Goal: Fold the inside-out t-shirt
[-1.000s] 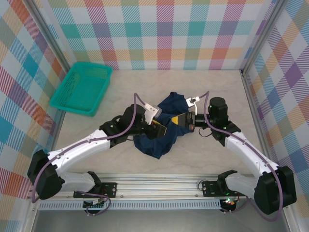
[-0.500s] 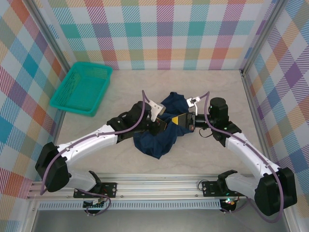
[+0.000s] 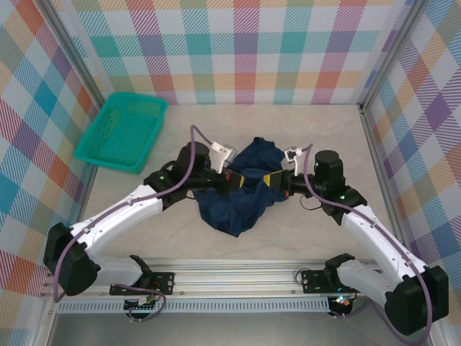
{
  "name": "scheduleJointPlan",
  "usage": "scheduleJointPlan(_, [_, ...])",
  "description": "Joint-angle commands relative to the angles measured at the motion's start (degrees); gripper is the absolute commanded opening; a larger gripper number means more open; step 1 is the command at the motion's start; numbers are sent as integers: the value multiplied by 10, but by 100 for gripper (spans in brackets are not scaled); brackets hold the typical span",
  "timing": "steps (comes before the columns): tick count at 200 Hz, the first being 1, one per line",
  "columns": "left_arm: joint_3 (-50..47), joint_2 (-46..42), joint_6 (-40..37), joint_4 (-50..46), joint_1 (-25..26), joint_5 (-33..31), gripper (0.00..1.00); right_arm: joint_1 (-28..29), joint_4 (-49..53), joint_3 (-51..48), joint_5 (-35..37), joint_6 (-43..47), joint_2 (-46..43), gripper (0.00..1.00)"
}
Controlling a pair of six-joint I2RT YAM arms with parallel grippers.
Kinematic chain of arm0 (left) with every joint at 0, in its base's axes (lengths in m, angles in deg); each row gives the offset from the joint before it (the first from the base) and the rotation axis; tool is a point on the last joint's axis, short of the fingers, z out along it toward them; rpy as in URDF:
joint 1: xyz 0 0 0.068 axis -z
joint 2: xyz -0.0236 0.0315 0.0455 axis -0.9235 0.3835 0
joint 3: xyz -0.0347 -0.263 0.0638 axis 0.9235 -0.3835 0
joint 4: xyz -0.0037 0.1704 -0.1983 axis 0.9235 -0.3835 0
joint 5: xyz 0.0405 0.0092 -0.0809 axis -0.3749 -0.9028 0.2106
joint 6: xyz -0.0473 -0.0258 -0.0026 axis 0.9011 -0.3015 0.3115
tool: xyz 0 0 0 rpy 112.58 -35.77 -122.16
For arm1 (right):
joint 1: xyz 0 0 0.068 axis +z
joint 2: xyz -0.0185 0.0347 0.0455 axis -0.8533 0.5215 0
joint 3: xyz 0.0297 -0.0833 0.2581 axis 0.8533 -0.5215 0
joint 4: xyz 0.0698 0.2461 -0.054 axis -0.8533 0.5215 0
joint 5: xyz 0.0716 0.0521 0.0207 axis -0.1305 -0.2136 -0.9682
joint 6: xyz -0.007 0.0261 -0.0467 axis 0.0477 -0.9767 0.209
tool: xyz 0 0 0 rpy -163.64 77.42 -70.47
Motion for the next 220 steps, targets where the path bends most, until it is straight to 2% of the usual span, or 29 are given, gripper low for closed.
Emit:
scheduleJointPlan(1, [6,-23,89,7,-22,140,0,12,29,18,69,53,-14,0])
scheduleJointPlan(29, [-4,-32,154,22,-53,206,0,17,43,24,83,74,-15,0])
scheduleJointPlan(42, [-2,-37,149,1,-66,204,0,17,52,32,76,80,-11,0])
scheduleJointPlan(69, [23,-39,66,-137,-78,112,0,17,87,62,35,97,-5,0])
scheduleJointPlan(89, [37,-36,17,-214,-78,-10,0,17,125,85,23,108,-3,0])
scheduleJointPlan(101, [37,-33,-4,-233,-78,-58,0,16,138,95,8,112,2,0])
scheduleJointPlan(115, [28,-31,-13,-221,-76,-63,0,16,122,94,-36,96,10,0])
scheduleJointPlan(133, [13,-25,-11,-186,-63,-45,0,17,49,79,-108,44,27,0])
scheduleJointPlan(145, [8,-21,-15,-172,-48,-55,5,17,-8,64,-133,0,36,0])
scheduleJointPlan(162, [-2,-19,-20,-158,-29,-67,13,17,-60,51,-137,-41,46,0])
scheduleJointPlan(177, [-20,-23,-11,-138,-23,-63,20,17,-64,52,-127,-52,51,0])
scheduleJointPlan(200, [-55,-32,7,-93,-17,-28,29,17,-60,56,-112,-53,55,0])
scheduleJointPlan(220, [-77,-36,24,-63,-16,-2,33,17,-55,57,-104,-50,56,0])
